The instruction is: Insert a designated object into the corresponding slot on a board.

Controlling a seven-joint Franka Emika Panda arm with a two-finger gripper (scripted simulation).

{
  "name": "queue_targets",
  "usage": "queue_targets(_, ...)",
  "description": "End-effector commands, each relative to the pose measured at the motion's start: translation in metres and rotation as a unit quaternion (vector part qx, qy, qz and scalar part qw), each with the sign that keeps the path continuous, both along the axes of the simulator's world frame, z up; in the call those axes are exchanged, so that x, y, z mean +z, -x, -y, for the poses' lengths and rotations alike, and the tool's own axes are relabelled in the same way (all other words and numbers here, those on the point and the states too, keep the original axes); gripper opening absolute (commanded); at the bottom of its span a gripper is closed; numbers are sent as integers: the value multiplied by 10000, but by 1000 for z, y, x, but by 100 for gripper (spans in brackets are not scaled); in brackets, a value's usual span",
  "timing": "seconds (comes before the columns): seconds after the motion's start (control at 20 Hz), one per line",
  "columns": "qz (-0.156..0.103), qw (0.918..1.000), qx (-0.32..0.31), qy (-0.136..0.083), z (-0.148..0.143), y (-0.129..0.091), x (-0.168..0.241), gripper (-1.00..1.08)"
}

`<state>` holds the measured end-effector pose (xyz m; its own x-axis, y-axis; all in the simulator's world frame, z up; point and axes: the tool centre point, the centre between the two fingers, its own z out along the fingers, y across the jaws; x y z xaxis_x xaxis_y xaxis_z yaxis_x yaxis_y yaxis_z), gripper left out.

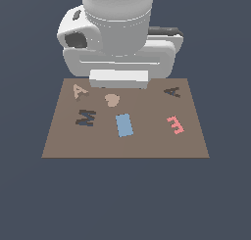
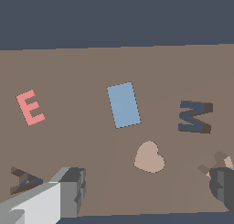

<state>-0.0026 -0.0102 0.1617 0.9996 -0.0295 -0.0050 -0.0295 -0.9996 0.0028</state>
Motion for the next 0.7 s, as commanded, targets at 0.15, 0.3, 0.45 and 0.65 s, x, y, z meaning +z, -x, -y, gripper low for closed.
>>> queue_targets(0.15,0,10000,23,0,1,1,-1,100)
queue_targets(0.3,1,10000,93,-1,3,4,-3,100)
queue_targets(0.45,1,9998,207,-1,8,8,-7,100)
queue_targets(0.65,3,9991,428,-3,16,16,-14,100)
